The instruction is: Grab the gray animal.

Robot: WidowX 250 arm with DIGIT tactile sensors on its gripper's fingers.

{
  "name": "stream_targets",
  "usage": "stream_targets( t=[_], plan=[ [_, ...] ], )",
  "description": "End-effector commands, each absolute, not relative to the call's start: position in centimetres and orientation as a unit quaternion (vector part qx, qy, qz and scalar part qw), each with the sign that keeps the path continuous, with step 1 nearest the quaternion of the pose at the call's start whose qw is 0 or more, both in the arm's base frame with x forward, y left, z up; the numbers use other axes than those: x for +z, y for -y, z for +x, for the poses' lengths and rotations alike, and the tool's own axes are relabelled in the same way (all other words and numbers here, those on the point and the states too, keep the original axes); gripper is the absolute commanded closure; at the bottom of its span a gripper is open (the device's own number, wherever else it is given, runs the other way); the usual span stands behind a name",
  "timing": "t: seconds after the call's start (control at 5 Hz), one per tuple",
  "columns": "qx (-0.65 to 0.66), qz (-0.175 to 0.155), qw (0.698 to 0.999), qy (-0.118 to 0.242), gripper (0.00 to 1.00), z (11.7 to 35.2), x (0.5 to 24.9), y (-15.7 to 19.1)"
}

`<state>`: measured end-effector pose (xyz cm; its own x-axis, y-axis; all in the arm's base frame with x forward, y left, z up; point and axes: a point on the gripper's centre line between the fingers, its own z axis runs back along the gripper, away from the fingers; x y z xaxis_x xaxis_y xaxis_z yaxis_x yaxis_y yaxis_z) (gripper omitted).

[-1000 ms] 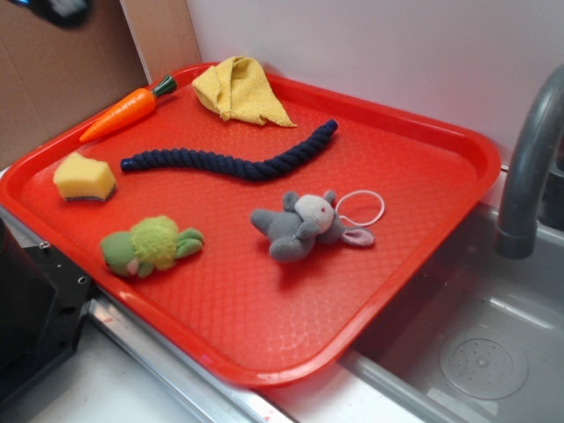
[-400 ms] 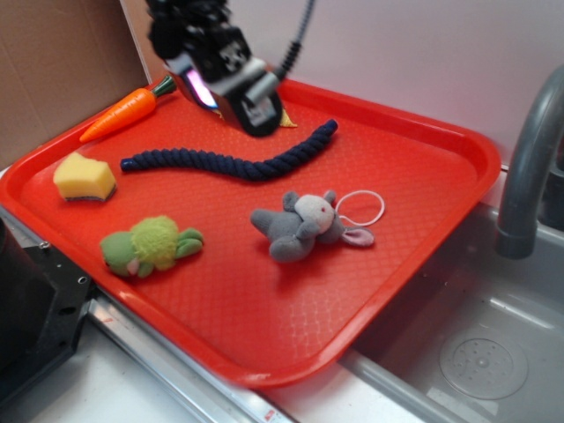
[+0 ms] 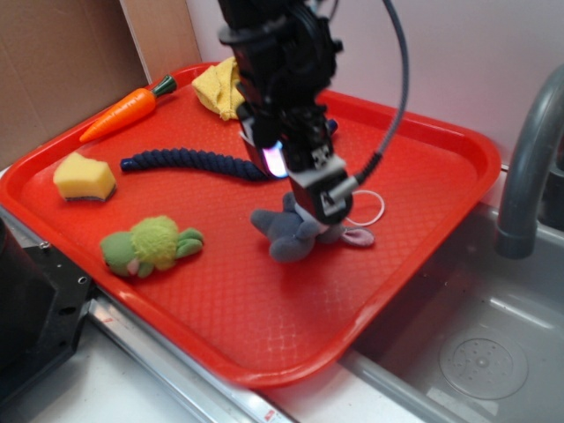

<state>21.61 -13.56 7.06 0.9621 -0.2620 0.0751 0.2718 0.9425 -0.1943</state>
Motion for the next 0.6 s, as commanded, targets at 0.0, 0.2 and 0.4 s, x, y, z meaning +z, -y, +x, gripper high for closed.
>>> stream_targets(
  t=[0.0,0.2,0.4],
  plan=[
    [-0.165,-0.051,0.985,-0.002,0.07,22.7,4.4,12.3],
    [-0.155,-0.023,0.988,-0.005,1.00,21.2,4.1,11.1],
    [-0.154,-0.019,0.988,0.013,1.00,20.8,5.9,10.7]
  ],
)
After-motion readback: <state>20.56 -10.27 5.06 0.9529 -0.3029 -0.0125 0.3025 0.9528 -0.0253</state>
